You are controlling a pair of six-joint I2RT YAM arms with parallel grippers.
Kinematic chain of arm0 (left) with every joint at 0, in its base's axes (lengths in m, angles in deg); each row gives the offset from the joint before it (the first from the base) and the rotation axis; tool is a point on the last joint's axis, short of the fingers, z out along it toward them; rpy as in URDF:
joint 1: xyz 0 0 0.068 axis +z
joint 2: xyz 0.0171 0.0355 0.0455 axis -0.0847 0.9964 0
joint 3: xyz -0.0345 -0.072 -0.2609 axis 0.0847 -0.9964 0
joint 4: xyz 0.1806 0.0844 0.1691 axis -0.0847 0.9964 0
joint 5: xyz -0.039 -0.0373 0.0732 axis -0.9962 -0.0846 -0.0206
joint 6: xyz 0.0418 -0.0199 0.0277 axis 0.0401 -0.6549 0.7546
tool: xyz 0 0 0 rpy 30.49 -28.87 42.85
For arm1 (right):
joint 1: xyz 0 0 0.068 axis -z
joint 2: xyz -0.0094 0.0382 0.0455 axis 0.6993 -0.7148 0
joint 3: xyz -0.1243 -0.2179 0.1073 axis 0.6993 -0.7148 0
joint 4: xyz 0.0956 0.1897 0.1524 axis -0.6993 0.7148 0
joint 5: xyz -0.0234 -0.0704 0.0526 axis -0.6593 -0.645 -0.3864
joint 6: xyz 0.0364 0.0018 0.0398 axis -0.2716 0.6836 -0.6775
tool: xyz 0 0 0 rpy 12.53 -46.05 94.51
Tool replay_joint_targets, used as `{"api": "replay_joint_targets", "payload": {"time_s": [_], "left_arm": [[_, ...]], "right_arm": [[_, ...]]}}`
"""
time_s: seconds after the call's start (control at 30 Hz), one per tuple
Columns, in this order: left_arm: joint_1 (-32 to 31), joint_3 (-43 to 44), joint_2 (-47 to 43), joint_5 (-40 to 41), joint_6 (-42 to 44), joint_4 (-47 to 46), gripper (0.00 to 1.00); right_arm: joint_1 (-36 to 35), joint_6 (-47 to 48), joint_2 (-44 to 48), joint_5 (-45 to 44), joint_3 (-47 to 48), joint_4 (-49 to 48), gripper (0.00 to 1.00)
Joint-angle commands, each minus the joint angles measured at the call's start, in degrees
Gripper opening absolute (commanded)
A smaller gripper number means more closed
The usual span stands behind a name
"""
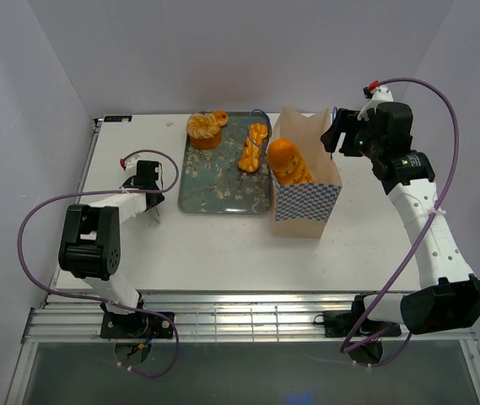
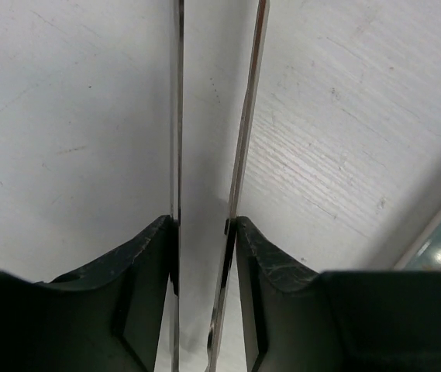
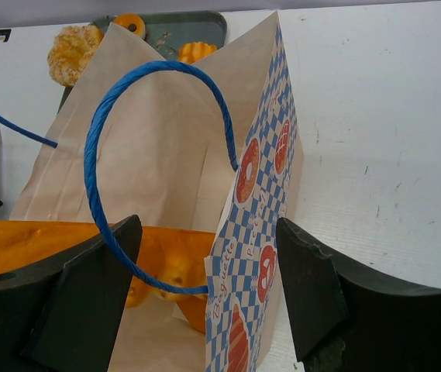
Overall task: Place the fake bread into the paper bag
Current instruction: Pick up the clamp at the center of the board.
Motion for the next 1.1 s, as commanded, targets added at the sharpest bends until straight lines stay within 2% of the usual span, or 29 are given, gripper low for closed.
{"api": "replay_joint_targets", "payload": {"time_s": [0.0, 0.37, 0.6, 0.7, 0.73, 0.83, 0.87, 1.07], "left_arm": [[-0.35, 1.49, -8.18, -0.41, 0.92, 2.76, 0.46], [-0.18, 6.41, -28.21, -7.0, 7.78, 10.76, 0.39], [0.09, 10.98, -34.29, -16.48, 8.05, 14.36, 0.36], [0.0, 12.65, -36.66, -23.59, 7.44, 14.37, 0.34], [0.0, 13.18, -37.2, -29.36, 7.26, 14.28, 0.34], [0.0, 14.94, -39.21, -38.09, 5.86, 12.79, 0.34], [0.0, 15.2, -39.83, -43.6, 5.24, 12.26, 0.34], [0.0, 13.9, -46.07, -58.22, -1.69, 11.73, 0.35]], "right_arm": [[-0.28, 0.36, 1.18, -0.25, 0.44, -1.94, 0.76], [-0.28, 0.45, 1.01, -1.04, 2.02, -0.79, 0.76], [-0.28, 0.36, 0.13, -1.21, 3.34, -0.09, 0.76], [-0.28, 0.62, 0.04, -1.92, 3.34, 0.26, 0.76], [-0.28, 0.8, -0.13, -2.09, 3.42, 0.26, 0.76], [-0.28, 0.89, -0.4, -2.18, 3.69, 0.61, 0.76], [-0.28, 0.97, -0.57, -2.18, 3.86, 0.61, 0.76], [-0.28, 1.41, -1.1, -2.88, 4.48, 1.05, 0.76]]}}
